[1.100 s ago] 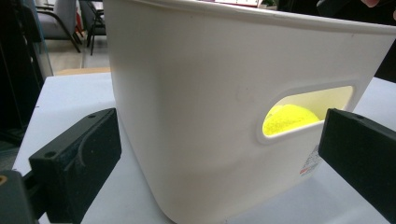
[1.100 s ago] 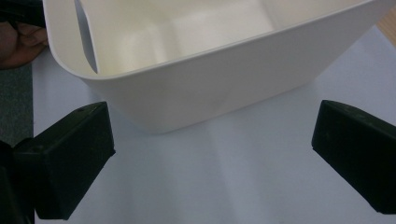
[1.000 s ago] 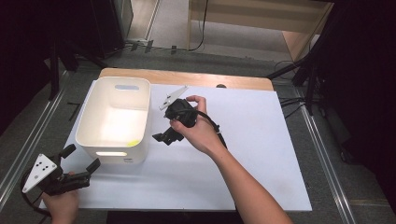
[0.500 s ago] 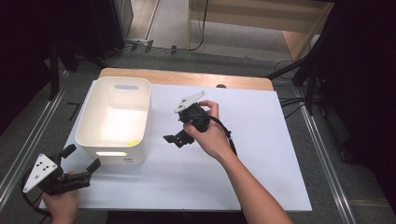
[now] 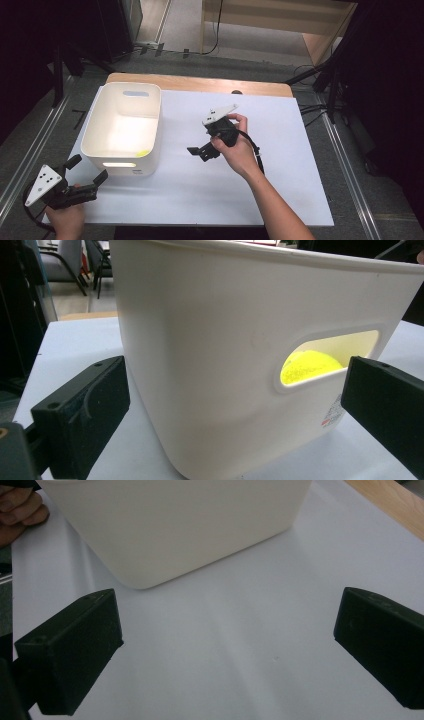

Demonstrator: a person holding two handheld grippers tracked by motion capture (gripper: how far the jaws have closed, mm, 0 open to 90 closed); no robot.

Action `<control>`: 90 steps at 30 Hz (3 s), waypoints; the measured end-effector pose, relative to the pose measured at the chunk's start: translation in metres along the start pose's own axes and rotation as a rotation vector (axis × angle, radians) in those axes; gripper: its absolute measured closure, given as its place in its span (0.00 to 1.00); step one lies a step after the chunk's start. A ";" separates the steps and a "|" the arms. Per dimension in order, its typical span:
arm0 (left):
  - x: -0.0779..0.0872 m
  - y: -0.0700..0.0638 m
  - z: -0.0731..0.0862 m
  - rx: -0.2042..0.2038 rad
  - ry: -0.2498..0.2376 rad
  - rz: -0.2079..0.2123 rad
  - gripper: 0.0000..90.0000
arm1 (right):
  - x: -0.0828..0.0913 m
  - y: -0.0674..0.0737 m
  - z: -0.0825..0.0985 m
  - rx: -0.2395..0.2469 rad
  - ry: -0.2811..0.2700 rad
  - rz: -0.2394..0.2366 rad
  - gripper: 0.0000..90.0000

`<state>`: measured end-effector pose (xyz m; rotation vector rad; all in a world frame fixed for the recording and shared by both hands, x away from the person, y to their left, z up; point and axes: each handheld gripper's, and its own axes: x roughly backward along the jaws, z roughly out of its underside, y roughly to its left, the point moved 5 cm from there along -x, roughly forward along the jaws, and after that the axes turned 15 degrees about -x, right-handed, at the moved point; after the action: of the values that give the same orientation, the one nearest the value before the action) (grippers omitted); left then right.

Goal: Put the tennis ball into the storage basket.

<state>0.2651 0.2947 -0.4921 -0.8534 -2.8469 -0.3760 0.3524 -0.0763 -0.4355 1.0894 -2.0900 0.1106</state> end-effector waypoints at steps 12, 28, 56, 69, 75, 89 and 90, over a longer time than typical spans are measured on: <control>0.000 0.000 0.000 0.000 0.000 0.000 0.00 | 0.012 -0.014 0.021 -0.025 -0.050 0.022 0.00; -0.001 -0.001 0.000 -0.001 0.003 0.000 0.00 | 0.032 -0.033 0.057 -0.082 -0.115 0.052 0.00; -0.001 -0.001 0.000 -0.006 0.008 0.000 0.00 | 0.061 -0.051 0.110 -0.147 -0.215 0.092 0.00; -0.001 -0.001 0.000 -0.007 0.009 -0.002 0.00 | 0.069 -0.057 0.130 -0.172 -0.247 0.116 0.00; -0.001 -0.001 0.000 -0.007 0.011 -0.003 0.00 | 0.073 -0.060 0.136 -0.171 -0.272 0.124 0.00; -0.001 -0.001 0.000 -0.006 0.009 -0.003 0.00 | 0.083 -0.069 0.158 -0.203 -0.318 0.141 0.00; -0.001 -0.001 0.000 -0.005 0.009 -0.003 0.00 | 0.084 -0.071 0.160 -0.204 -0.323 0.143 0.00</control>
<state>0.2651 0.2936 -0.4927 -0.8464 -2.8408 -0.3870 0.2812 -0.2401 -0.5109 0.8787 -2.4053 -0.2194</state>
